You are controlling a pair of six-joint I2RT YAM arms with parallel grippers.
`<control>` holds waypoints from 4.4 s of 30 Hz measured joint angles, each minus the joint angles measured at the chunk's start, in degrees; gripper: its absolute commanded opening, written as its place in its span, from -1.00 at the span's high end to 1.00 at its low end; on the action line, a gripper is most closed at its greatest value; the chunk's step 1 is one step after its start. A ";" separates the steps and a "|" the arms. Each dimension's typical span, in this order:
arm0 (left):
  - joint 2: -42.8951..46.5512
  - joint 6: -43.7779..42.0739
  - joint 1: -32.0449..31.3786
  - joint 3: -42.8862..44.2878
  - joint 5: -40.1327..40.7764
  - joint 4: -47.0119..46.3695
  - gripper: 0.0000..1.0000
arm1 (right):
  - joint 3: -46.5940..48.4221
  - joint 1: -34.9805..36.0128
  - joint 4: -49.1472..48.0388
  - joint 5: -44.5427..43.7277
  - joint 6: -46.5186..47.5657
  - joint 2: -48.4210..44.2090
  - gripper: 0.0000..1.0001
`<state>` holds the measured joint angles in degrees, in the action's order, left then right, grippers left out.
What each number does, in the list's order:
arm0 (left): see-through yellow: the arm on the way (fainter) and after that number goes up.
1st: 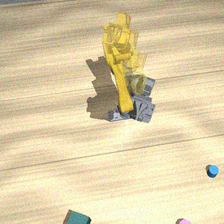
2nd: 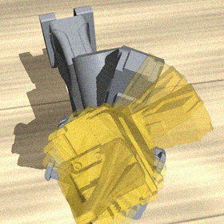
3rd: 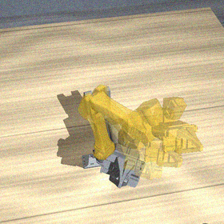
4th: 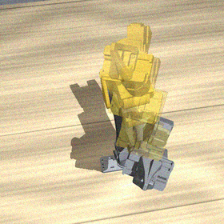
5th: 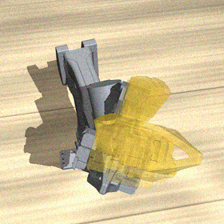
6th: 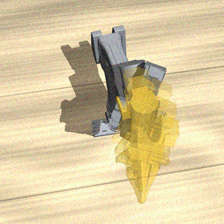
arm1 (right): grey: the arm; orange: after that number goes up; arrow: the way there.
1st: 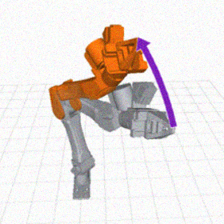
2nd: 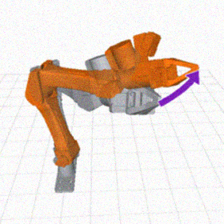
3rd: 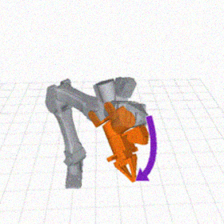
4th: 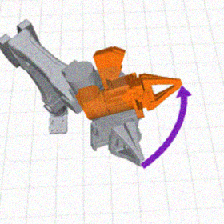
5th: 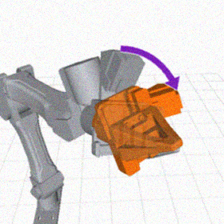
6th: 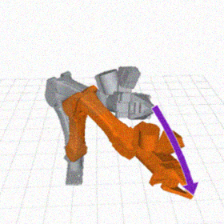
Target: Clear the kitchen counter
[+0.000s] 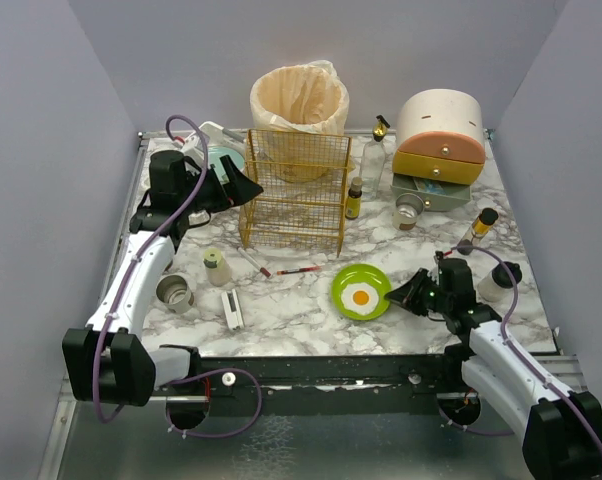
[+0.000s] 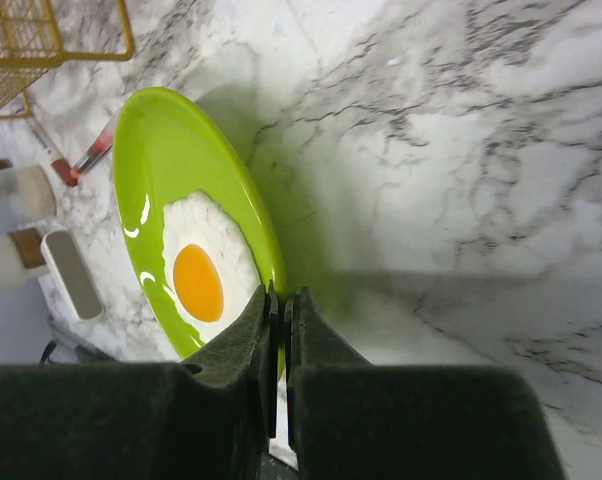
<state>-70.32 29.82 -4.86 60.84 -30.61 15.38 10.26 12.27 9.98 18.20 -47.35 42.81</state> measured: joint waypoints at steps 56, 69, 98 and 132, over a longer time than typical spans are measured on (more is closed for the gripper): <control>-5.68 6.84 -22.29 -6.23 -2.58 -11.02 -0.59 | 30.99 0.00 10.58 25.57 9.22 16.39 0.99; -7.17 6.38 -24.41 -6.23 -3.61 -11.50 0.06 | 33.83 0.00 4.70 25.55 6.51 19.80 0.99; -11.72 8.68 -24.85 4.24 0.31 -4.70 1.00 | 37.40 0.00 5.49 20.15 8.11 20.06 -0.19; -49.68 12.28 -8.59 69.16 3.52 8.09 1.00 | 38.82 0.00 18.67 8.09 16.94 10.69 -0.24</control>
<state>-120.01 42.11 -13.45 129.99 -27.09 23.46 49.08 12.27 28.64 26.28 -30.41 53.49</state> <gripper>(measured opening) 0.050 0.618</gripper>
